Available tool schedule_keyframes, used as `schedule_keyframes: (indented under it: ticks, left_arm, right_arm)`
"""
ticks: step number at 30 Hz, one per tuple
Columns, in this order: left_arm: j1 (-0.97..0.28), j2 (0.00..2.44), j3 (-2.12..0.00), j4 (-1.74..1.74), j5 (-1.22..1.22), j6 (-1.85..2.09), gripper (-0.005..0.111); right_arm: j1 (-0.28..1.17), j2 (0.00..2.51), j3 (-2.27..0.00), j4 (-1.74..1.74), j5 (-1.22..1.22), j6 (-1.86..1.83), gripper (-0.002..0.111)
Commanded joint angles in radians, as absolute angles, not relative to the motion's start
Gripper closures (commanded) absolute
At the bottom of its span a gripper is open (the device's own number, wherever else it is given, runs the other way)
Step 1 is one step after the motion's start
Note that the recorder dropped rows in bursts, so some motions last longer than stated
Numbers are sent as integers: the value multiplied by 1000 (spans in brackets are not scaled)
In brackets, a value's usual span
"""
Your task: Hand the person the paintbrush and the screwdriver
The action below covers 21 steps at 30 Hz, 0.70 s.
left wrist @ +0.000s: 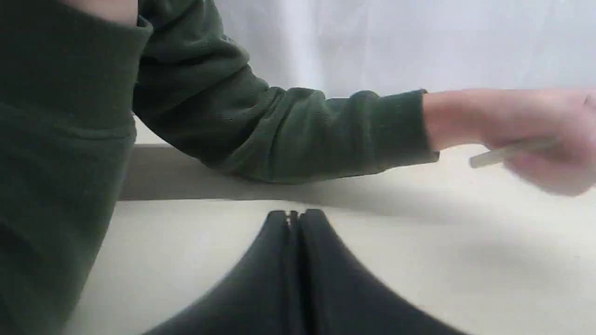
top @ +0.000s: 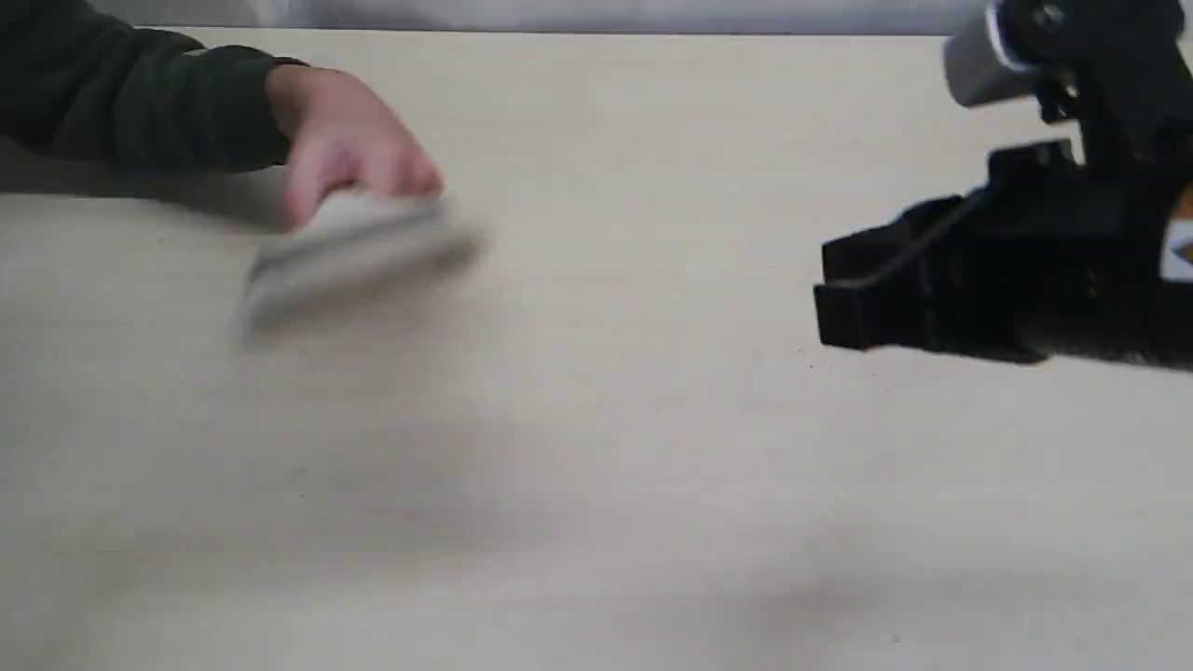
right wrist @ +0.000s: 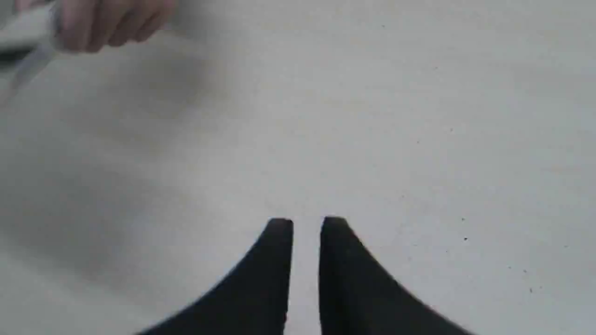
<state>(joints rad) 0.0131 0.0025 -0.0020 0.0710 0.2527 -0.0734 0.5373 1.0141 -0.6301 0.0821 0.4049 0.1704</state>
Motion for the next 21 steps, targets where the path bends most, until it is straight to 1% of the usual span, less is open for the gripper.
schedule_keyframes:
  ticks: [1, 5, 21]
  left_arm:
    - [11, 0, 0, 70, 249, -75, 107]
    - [11, 0, 0, 70, 249, -75, 107]
    - [11, 0, 0, 68, 252, -75, 107]
  right_arm:
    - [537, 890, -491, 127, 291, 173, 97]
    - [537, 764, -352, 149, 190, 173, 97]
    - [537, 429, -89, 142, 0, 135, 97]
